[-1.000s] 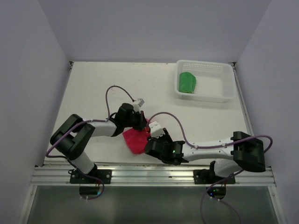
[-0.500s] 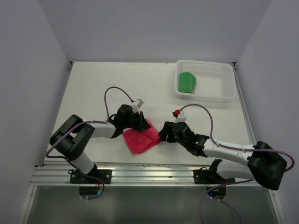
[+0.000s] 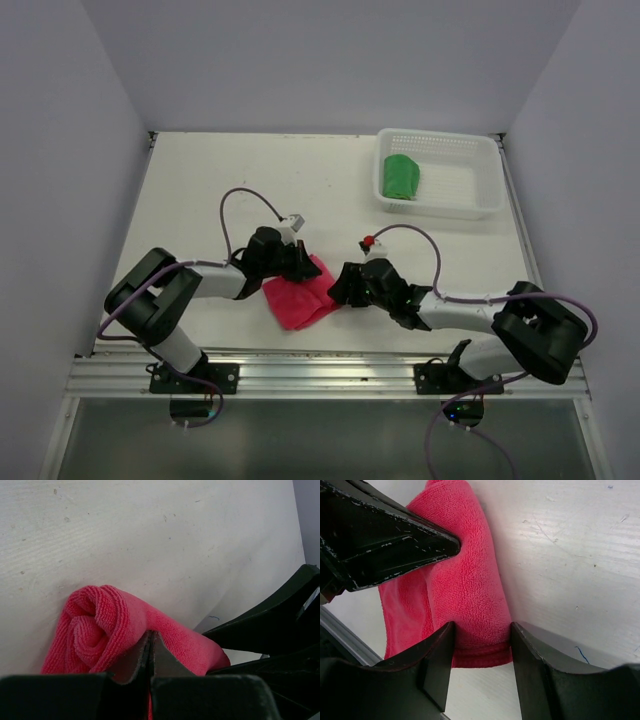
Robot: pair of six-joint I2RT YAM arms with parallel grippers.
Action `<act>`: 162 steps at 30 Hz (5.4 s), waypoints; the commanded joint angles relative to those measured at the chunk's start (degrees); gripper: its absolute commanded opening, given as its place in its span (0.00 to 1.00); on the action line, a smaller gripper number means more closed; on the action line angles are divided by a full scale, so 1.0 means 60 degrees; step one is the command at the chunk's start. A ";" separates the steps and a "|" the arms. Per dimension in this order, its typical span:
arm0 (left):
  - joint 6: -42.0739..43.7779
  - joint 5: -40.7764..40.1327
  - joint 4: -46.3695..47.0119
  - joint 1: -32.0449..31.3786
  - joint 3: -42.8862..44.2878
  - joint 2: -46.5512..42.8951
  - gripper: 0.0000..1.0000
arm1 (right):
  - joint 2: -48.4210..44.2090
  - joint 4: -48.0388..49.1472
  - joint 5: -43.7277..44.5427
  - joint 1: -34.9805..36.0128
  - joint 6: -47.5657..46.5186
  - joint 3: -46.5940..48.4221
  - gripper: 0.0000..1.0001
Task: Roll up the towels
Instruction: Roll the towel
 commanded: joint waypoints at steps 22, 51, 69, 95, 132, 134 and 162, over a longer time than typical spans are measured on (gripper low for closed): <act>0.0313 -0.0845 -0.2694 0.0271 0.0765 -0.0959 0.00 | -0.0625 -0.2453 0.2506 0.0566 -0.2408 0.0815 0.00; 0.0211 -0.0595 -0.3105 0.0316 0.0547 -0.2732 0.00 | 0.5263 -0.5940 1.0390 0.6441 -0.5515 0.5751 0.00; -0.0082 -0.1282 -0.3133 0.0126 -0.0845 -0.3040 0.00 | 0.4488 -0.5429 0.8970 0.6178 -0.4653 0.5504 0.09; -0.0272 -0.2294 -0.3002 0.0125 -0.1695 -0.3230 0.00 | -0.0916 -0.3000 0.3441 0.3134 -0.2500 0.2590 0.53; -0.0596 -0.2587 -0.2650 0.0037 -0.1945 -0.3465 0.00 | 0.1104 -0.0973 -0.1066 0.1475 -0.1442 0.1313 0.00; -0.0449 -0.2646 -0.2913 0.0023 -0.1435 -0.3363 0.00 | 0.0928 -0.1630 -0.0161 0.1693 -0.1894 0.1562 0.00; 0.0094 -0.1621 -0.3310 0.0096 0.0971 -0.2863 0.00 | 0.3900 -0.6160 0.9335 0.5987 -0.4826 0.5076 0.00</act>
